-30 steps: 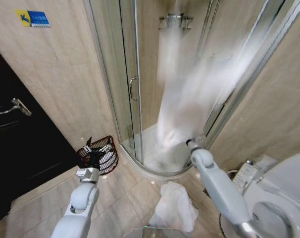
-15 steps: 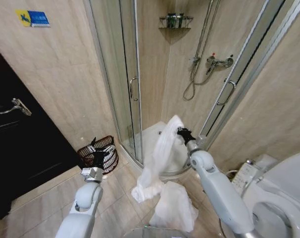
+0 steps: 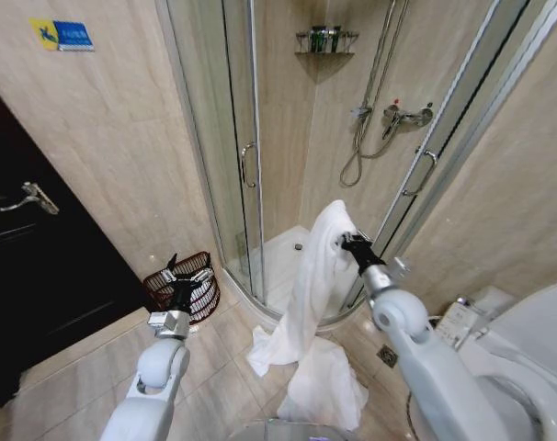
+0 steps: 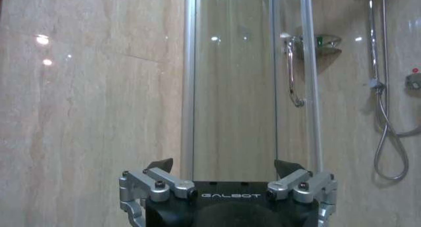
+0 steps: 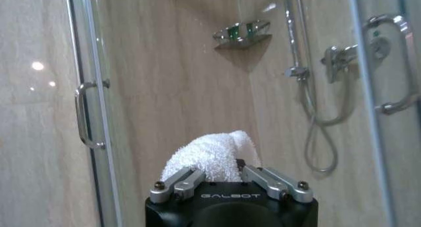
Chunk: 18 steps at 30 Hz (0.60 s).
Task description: Discard the used towel into the hamper.
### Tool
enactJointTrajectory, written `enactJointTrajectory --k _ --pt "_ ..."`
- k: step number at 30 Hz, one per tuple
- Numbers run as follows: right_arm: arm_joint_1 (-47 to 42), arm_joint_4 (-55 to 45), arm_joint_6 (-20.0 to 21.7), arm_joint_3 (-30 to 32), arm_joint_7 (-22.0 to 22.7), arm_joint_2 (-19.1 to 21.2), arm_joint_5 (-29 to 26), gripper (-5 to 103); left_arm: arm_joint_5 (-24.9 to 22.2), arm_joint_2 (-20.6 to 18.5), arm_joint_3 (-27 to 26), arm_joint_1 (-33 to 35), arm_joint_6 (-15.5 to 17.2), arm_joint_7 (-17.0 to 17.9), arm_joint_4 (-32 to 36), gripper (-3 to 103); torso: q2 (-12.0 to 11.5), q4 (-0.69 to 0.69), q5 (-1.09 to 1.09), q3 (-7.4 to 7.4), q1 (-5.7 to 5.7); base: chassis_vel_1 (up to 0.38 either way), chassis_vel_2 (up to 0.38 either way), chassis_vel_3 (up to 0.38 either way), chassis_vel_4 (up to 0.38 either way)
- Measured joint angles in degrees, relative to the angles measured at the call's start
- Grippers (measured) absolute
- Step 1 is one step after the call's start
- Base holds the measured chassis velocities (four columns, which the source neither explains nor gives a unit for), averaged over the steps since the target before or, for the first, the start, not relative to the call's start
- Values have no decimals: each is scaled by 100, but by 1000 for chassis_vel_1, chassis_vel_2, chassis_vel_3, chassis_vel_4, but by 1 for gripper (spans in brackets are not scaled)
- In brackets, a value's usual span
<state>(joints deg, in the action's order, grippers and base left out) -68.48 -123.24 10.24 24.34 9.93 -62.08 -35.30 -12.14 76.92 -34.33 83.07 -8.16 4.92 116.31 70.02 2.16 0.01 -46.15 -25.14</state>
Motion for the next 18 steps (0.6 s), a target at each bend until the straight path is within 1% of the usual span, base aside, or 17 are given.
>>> enactJointTrajectory --k 1,4,6,8,12,18 --pt "-61 -31 0 39 -10 -2 36 10 4 1 2 -2 2 0 2 100 0 0 0 0 0 0 0 0 0" --pt "-456 -239 22 280 -19 -78 375 10 202 18 15 -2 45 -9 35 100 0 0 0 0 0 0 0 0 0" --pt "-472 -250 23 289 -19 -83 394 10 209 19 15 -1 50 -12 40 100 0 1 0 0 0 0 0 0 0" --pt "-655 -379 27 331 -21 -169 548 10 245 14 18 19 213 -47 166 100 0 1 -1 0 0 0 0 0 0" --pt "-793 -469 26 313 -27 -312 663 10 253 12 12 20 334 -51 252 100 0 1 -1 0 -1 0 0 0 0" --pt "-895 -536 24 284 -37 -395 757 10 255 -2 11 31 348 -51 263 100 -1 1 -2 -1 -1 0 0 0 0"
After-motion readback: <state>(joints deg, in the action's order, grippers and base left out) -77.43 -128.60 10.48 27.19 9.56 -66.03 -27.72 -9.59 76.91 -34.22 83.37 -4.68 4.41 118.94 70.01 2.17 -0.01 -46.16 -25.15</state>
